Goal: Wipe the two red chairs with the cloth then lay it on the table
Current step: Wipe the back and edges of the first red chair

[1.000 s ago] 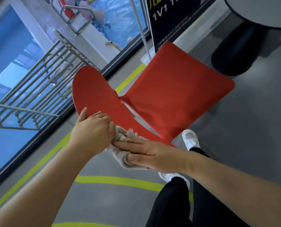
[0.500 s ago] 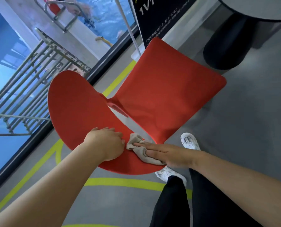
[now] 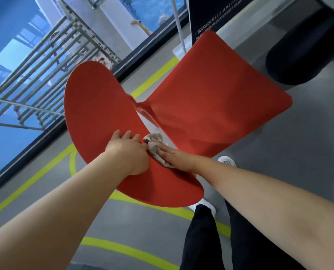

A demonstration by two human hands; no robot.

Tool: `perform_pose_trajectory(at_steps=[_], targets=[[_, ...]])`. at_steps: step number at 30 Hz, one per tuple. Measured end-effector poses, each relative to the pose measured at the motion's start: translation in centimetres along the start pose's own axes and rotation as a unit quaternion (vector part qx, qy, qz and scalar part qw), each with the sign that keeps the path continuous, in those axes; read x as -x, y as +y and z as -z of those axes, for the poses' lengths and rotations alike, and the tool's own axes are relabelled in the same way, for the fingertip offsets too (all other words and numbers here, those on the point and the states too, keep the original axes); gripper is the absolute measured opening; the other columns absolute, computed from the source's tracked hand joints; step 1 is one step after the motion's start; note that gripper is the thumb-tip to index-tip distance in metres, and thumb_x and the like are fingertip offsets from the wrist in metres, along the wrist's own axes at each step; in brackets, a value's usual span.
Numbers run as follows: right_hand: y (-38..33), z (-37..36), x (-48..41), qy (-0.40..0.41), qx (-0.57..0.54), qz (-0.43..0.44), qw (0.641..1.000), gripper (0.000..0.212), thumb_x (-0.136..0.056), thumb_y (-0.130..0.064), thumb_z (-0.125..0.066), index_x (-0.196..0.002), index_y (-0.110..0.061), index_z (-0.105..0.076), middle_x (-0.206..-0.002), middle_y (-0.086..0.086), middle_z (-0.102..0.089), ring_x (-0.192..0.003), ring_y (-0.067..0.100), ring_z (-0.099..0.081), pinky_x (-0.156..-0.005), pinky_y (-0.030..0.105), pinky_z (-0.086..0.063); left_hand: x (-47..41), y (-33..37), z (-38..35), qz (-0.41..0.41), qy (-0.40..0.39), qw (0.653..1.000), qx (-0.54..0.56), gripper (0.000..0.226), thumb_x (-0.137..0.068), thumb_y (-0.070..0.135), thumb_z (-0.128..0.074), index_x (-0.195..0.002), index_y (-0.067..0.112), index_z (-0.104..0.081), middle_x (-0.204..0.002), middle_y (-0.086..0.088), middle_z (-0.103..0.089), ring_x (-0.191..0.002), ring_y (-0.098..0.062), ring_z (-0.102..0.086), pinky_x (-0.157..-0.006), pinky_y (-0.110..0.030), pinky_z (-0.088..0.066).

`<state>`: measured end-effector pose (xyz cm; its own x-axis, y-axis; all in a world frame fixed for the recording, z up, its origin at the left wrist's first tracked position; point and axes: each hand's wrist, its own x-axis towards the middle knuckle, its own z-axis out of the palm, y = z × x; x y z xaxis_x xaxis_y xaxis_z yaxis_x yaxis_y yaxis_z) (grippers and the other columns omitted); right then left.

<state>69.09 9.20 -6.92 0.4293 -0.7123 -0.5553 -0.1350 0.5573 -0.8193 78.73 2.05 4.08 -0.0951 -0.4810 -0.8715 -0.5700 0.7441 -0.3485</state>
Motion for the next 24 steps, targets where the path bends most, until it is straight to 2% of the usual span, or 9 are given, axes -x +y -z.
perform_pose_trajectory(at_steps=[3,9,11,13,15,17,19,21,24], targets=[[1.5,0.6,3.2,-0.020,-0.021,-0.036,0.999,0.047,-0.102,-0.034,-0.029,-0.147,-0.030,-0.018,-0.156,-0.008,-0.015,-0.141,0.007,-0.016,-0.097,0.003,-0.010,0.7,1.0,-0.3,-0.018,-0.004,1.000,0.003,0.050,-0.095,0.034,-0.017,-0.144,0.026,-0.017,-0.157,-0.005,-0.009,-0.144,-0.027,-0.004,-0.116,-0.047,-0.004],[2.0,-0.5,10.1,0.036,-0.102,-0.051,0.993,0.047,-0.100,-0.027,-0.035,-0.145,-0.017,-0.028,-0.154,-0.005,-0.025,-0.141,0.005,-0.021,-0.119,0.025,-0.011,2.8,2.8,-1.0,-0.033,0.014,0.999,0.016,0.048,-0.095,0.034,-0.018,-0.141,0.024,-0.028,-0.153,-0.004,-0.021,-0.142,-0.027,-0.015,-0.115,-0.046,-0.012],[1.8,-1.6,11.8,0.056,-0.116,-0.038,0.991,0.045,-0.101,-0.024,-0.033,-0.145,-0.013,-0.029,-0.153,-0.004,-0.028,-0.139,0.003,-0.023,-0.115,0.015,-0.016,3.7,3.0,-1.4,-0.037,0.029,0.999,0.019,0.045,-0.095,0.033,-0.021,-0.138,0.025,-0.032,-0.151,-0.002,-0.027,-0.140,-0.026,-0.020,-0.114,-0.045,-0.016],[1.5,-2.4,13.0,0.065,-0.139,-0.018,0.988,0.042,-0.102,-0.016,-0.031,-0.143,-0.009,-0.031,-0.149,-0.002,-0.033,-0.133,-0.002,-0.029,-0.099,-0.003,-0.026,4.6,3.1,-1.7,-0.047,0.058,0.997,0.019,0.042,-0.095,0.032,-0.023,-0.133,0.024,-0.038,-0.145,-0.001,-0.036,-0.136,-0.025,-0.027,-0.113,-0.045,-0.020],[0.9,-3.2,14.1,0.071,-0.157,-0.001,0.985,0.039,-0.101,-0.011,-0.032,-0.139,-0.012,-0.037,-0.144,-0.005,-0.039,-0.130,-0.004,-0.033,-0.092,-0.007,-0.029,5.6,2.9,-2.0,-0.060,0.083,0.995,0.019,0.040,-0.096,0.031,-0.023,-0.131,0.025,-0.042,-0.141,0.002,-0.040,-0.135,-0.024,-0.030,-0.112,-0.044,-0.021],[0.3,-4.1,14.7,0.088,-0.113,0.031,0.989,0.036,-0.100,-0.013,-0.036,-0.134,-0.024,-0.044,-0.141,-0.013,-0.042,-0.130,-0.009,-0.033,-0.103,0.001,-0.025,6.5,2.6,-2.4,-0.074,0.107,0.991,0.014,0.037,-0.097,0.031,-0.024,-0.128,0.028,-0.044,-0.139,0.007,-0.042,-0.134,-0.021,-0.031,-0.112,-0.044,-0.021],[-0.1,-5.0,14.8,0.098,-0.083,0.066,0.990,0.037,-0.099,-0.015,-0.039,-0.135,-0.021,-0.046,-0.140,-0.013,-0.045,-0.130,-0.010,-0.035,-0.109,0.007,-0.023,7.0,2.5,-2.7,-0.083,0.128,0.988,0.013,0.037,-0.097,0.031,-0.023,-0.126,0.028,-0.046,-0.137,0.008,-0.044,-0.134,-0.021,-0.031,-0.112,-0.044,-0.021],[-0.1,-5.4,14.3,0.112,-0.098,0.078,0.986,0.036,-0.099,-0.015,-0.040,-0.134,-0.017,-0.048,-0.138,-0.010,-0.050,-0.129,-0.007,-0.040,-0.108,0.007,-0.026,6.9,2.5,-2.8,-0.084,0.127,0.988,0.023,0.038,-0.096,0.032,-0.023,-0.126,0.026,-0.046,-0.136,0.006,-0.045,-0.133,-0.021,-0.033,-0.112,-0.045,-0.021],[0.6,-4.8,12.9,0.138,-0.132,0.052,0.980,0.031,-0.100,-0.020,-0.039,-0.121,-0.013,-0.061,-0.123,0.003,-0.062,-0.117,0.009,-0.055,-0.105,0.024,-0.035,5.6,2.9,-2.6,-0.110,0.088,0.990,0.015,0.037,-0.096,0.028,-0.024,-0.127,0.025,-0.044,-0.139,0.004,-0.043,-0.133,-0.022,-0.033,-0.112,-0.048,-0.021]])
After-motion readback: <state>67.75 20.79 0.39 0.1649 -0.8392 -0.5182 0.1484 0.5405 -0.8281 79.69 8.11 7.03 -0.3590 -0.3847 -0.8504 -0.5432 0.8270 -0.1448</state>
